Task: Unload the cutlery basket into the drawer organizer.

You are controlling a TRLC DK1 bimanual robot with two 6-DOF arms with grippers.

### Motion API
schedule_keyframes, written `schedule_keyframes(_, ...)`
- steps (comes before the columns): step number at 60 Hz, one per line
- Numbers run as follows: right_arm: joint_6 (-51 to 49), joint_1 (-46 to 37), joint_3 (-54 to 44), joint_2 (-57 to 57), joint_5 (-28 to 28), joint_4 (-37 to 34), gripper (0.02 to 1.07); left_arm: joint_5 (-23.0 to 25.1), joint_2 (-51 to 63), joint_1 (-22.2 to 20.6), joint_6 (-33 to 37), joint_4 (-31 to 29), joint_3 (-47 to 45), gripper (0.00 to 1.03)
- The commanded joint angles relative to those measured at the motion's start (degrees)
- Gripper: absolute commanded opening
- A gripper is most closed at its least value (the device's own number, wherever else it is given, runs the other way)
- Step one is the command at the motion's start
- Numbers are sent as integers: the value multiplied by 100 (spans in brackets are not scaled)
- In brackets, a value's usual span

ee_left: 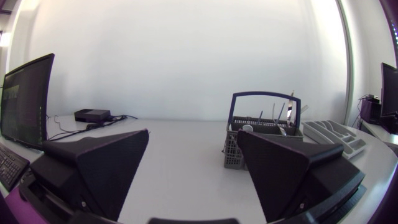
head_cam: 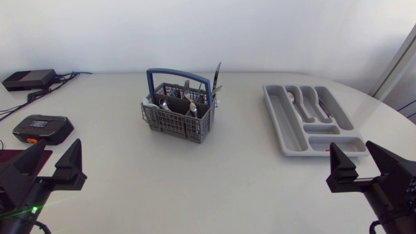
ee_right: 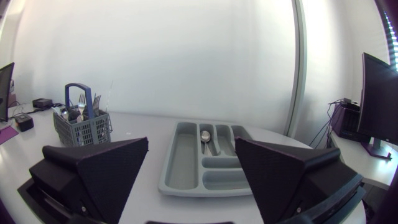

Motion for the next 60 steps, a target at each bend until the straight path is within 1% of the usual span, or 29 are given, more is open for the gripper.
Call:
schedule_keyframes(1, 129, -41, -124, -34, 36, 54, 103, -41, -58, -44, -175, -62, -231, 99)
schedule_keyframes(9, 112, -32, -124, -34, 36, 62, 103, -41, -67, -97, -272, -18, -231, 99)
schedule_keyframes(17, 103, -50, -124, -34, 54, 89, 103, -50, -67, -115, -210, 52, -231, 99)
schedule_keyframes(25, 103, -120, -150, -25, 63, 282, 103, -50, -67, -106, -140, 105, -116, 99)
schedule_keyframes(39, 112, -23, -71, 186, 71, 528, 102, -59, 91, -79, -166, -53, 472, 99)
schedule_keyframes(43, 112, 3, 52, 537, 80, 739, 102, -59, 320, -88, -175, -62, 675, 99)
schedule_keyframes(52, 138, 65, 606, 1829, 124, 1249, 102, -59, 961, -167, -228, 17, 1097, 97)
schedule_keyframes(60, 138, 574, 1107, 2761, 449, 1486, 102, -59, 1664, -194, -315, 96, 1501, 97)
